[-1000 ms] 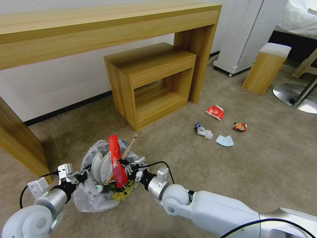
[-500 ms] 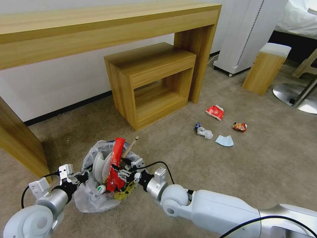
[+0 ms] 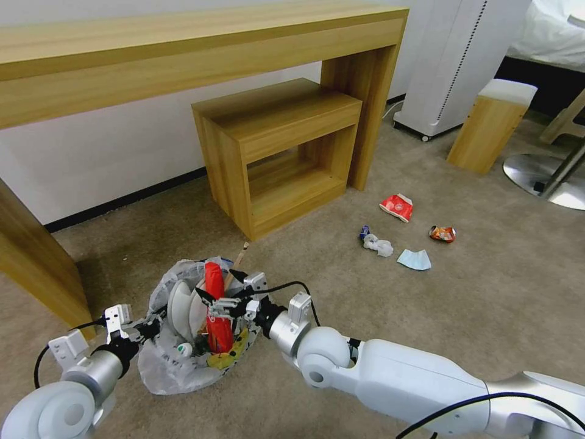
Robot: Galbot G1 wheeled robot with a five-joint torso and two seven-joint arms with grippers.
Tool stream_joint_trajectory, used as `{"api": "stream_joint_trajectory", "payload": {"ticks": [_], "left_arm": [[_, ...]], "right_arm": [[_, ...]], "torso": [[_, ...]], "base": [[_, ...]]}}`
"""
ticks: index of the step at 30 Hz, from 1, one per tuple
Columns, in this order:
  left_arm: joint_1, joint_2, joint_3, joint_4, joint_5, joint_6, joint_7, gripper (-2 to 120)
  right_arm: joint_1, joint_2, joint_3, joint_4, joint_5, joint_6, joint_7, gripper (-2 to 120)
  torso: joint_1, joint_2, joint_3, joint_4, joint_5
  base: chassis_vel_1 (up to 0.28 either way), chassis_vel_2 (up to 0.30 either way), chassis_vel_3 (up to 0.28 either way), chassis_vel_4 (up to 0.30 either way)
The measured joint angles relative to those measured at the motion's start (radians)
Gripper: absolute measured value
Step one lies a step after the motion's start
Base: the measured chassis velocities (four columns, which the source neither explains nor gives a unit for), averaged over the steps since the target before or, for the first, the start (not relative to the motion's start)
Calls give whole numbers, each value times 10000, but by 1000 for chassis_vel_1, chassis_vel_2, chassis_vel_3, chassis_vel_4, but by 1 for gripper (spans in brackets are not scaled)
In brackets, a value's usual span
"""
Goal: Pick up the trash bin and place the garbage on the floor into it.
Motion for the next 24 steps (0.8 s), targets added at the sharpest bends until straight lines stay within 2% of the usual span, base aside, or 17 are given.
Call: {"api": "stream_joint_trajectory", "payload": {"ticks": [6, 10, 13, 15, 17, 19, 21, 23, 24], "left_arm": [[91, -67, -29, -88, 76, 16, 23, 1], [134, -66, -57, -124, 88, 53, 28, 1], [162, -35, -73, -139, 117, 99, 19, 1], [161, -31, -74, -140, 127, 102, 11, 1], [157, -12, -74, -128, 203, 112, -8, 1], [154, -9, -73, -119, 222, 112, -8, 1], [154, 27, -52, -69, 308, 112, -9, 1], [152, 36, -44, -59, 321, 112, -9, 1], [138, 64, -21, -41, 338, 111, -6, 1]], "right_arm": [[-115, 336, 488, 147, 127, 16, 158, 100], [-200, 516, 1171, 208, 308, -52, 385, 100], [-389, 362, 2484, 194, 468, -338, 849, 100], [-442, 295, 2700, 193, 486, -406, 953, 100], [-851, -103, 3969, 168, 457, -1032, 1857, 100], [-921, -159, 4141, 153, 430, -1138, 2024, 100], [-1562, -643, 5276, 20, 51, -1763, 2963, 100], [-1742, -768, 5538, 3, -47, -1897, 3102, 100], [-2259, -1079, 6181, -25, -287, -2206, 3439, 100]], "torso": [[0, 0, 0, 1, 0], [0, -1, 0, 2, 0], [0, 0, 0, 3, 1], [0, 0, 0, 3, 1], [0, 0, 0, -1, 2], [0, 0, 0, -1, 2], [0, -1, 1, 3, 3], [0, -1, 0, 2, 3], [0, 0, 0, -1, 3]], "base": [[0, 0, 0, 0], [0, 0, 0, 0], [0, 0, 0, 0], [0, 0, 0, 0], [0, 0, 0, 0], [0, 0, 0, 0], [0, 0, 0, 0], [0, 0, 0, 0], [0, 0, 0, 0]]}}
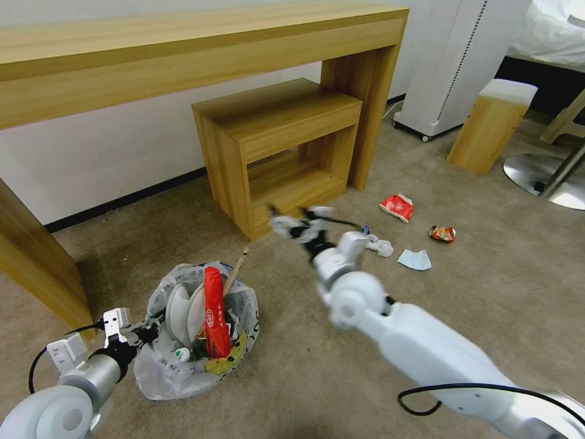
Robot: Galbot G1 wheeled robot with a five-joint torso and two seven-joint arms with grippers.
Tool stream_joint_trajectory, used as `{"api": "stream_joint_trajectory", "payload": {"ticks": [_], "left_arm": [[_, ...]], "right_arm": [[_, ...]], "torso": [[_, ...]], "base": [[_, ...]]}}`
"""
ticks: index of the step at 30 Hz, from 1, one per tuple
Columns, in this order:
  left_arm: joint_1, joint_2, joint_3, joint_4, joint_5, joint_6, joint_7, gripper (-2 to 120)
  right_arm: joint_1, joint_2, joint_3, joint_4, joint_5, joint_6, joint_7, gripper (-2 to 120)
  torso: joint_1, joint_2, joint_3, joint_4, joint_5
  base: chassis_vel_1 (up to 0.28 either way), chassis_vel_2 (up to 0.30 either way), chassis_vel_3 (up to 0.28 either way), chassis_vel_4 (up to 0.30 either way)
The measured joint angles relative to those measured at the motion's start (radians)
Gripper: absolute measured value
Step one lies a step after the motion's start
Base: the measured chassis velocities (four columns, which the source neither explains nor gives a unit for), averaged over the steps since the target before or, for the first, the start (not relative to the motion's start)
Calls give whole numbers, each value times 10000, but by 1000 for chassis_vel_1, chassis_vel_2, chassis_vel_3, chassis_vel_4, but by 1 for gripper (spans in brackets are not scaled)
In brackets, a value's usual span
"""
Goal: Pick up the trash bin and place the garbage on the floor into it.
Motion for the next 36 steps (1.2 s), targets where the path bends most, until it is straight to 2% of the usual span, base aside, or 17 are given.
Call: {"api": "stream_joint_trajectory", "payload": {"ticks": [1, 3, 4, 8, 19, 28, 36], "left_arm": [[-7, 15, 25, 15, 12, -1, 6, 1], [-13, 21, 38, 19, 18, -1, 11, 1], [-23, 21, 77, 34, 58, -1, 35, 1], [-50, 17, 162, 83, 202, -38, 116, 1], [-61, 71, 222, 111, 365, -90, 294, 1], [-101, 87, 280, 209, 525, -93, 339, 1], [-116, 51, 310, 264, 627, -98, 419, 1]], "right_arm": [[-442, -210, 450, -18, -169, -173, 179, 100], [-594, -282, 595, -24, -227, -223, 211, 100], [-1219, -547, 1159, -93, -521, -334, 317, 100], [-2478, -896, 2193, -199, -1041, -453, 396, 100], [-4873, -871, 3897, -412, -2549, -228, 561, 100], [-5436, -840, 4396, -444, -3332, -91, 655, 100], [-5739, -786, 4633, -787, -3995, 359, 233, 100]], "torso": [[0, 0, 0, -2, 2], [0, 0, 0, -1, 3], [0, 0, 0, -2, 0], [0, 0, 0, 0, 1], [0, 0, -1, 2, -2], [0, 0, -1, 3, -3], [0, 0, -1, 2, -2]], "base": [[0, 0, 0, 0], [0, 0, 0, 0], [0, 0, 0, 0], [0, 0, 0, 0], [0, 0, 0, 0], [0, 0, 0, 0], [0, 0, 0, 0]]}}
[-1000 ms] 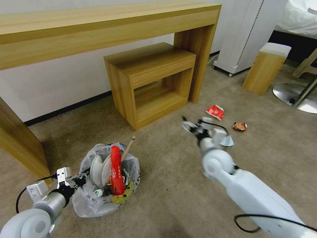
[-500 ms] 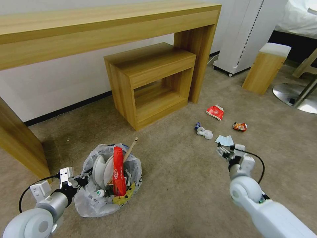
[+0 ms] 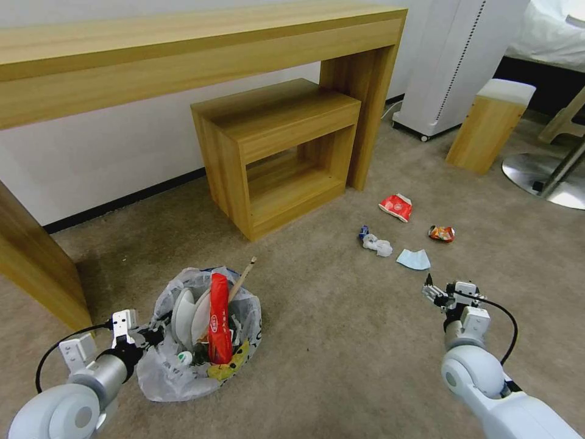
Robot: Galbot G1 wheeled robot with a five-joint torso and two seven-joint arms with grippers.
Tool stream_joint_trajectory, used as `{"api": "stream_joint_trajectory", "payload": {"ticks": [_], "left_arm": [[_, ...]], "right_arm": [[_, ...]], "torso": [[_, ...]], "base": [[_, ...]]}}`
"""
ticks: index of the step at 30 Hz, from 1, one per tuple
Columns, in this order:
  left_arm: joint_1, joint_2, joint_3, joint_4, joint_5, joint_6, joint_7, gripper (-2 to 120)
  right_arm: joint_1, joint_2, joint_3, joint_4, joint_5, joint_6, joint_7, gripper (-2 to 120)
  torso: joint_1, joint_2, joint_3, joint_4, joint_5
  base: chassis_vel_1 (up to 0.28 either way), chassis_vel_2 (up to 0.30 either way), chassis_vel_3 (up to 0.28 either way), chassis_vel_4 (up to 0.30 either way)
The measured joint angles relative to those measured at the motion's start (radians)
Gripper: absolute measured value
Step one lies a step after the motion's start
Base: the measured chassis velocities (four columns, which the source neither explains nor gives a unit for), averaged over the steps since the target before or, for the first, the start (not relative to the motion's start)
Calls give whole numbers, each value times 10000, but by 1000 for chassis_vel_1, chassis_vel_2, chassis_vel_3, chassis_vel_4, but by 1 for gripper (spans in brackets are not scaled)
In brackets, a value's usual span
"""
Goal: Pick up the trash bin and place the garbage on the floor into it.
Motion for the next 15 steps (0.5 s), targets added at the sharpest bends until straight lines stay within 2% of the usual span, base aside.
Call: {"api": "stream_joint_trajectory", "payload": {"ticks": [9, 15], "left_arm": [[34, -48, -33, -12, 0, -9, 12, 1], [69, -62, -69, -29, 4, -12, 36, 1]], "right_arm": [[61, 279, -193, -687, -792, 1321, -534, 100], [67, 323, -205, -798, -970, 1547, -685, 100]], "torso": [[0, 0, 1, 0, -1], [0, 0, 0, -1, -2]], "base": [[0, 0, 0, 0], [0, 0, 0, 0]]}}
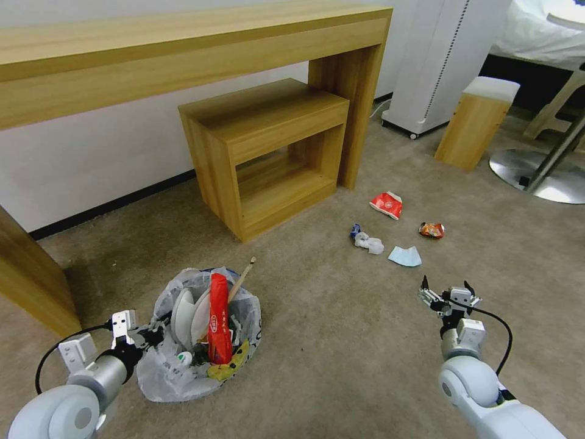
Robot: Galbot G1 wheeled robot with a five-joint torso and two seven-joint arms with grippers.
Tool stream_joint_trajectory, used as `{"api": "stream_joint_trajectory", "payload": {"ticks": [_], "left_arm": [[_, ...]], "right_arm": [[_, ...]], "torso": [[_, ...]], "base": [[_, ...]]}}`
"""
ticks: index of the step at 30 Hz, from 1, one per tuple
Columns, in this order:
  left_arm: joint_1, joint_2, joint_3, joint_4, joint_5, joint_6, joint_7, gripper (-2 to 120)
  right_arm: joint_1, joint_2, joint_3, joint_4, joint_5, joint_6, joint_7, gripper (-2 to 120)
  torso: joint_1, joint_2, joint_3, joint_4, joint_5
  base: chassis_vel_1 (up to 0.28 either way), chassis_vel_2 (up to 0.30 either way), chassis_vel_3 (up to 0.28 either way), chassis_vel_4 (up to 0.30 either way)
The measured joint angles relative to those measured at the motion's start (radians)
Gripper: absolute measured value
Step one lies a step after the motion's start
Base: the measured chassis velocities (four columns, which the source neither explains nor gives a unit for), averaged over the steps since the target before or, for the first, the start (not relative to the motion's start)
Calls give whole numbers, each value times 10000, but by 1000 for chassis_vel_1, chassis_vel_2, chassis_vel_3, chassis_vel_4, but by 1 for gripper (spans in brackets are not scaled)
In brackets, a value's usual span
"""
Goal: Pick up the trash bin and place the garbage on the floor into it.
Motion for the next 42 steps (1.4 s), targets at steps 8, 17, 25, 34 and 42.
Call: {"api": "stream_joint_trajectory", "payload": {"ticks": [8, 17, 25, 34, 42], "left_arm": [[66, -38, -52, -54, 41, -14, 40, 1], [177, -103, -75, -122, 137, -26, 101, 1], [279, -152, -73, -177, 212, -57, 156, 1], [350, -196, -79, -254, 242, -98, 176, 1], [320, -219, -51, -252, 251, -114, 177, 1]], "right_arm": [[30, 29, -57, -48, -30, 87, -109, 100], [-19, 127, 24, -180, -297, 516, -296, 100], [-230, 129, 227, -73, -330, 585, -357, 100], [-338, 132, 351, -83, -443, 764, -442, 100], [-300, 139, 356, -194, -494, 1006, -522, 100]], "torso": [[0, 0, 0, 1, 1], [0, 0, 0, 1, 1], [0, 0, 0, 0, 1], [0, 0, 0, 0, 1], [0, 0, 0, 3, 1]], "base": [[0, 0, 0, 0], [-6, -5, -5, -4], [-36, -38, -42, -31], [-26, -28, -22, -24], [0, 0, 0, 0]]}}
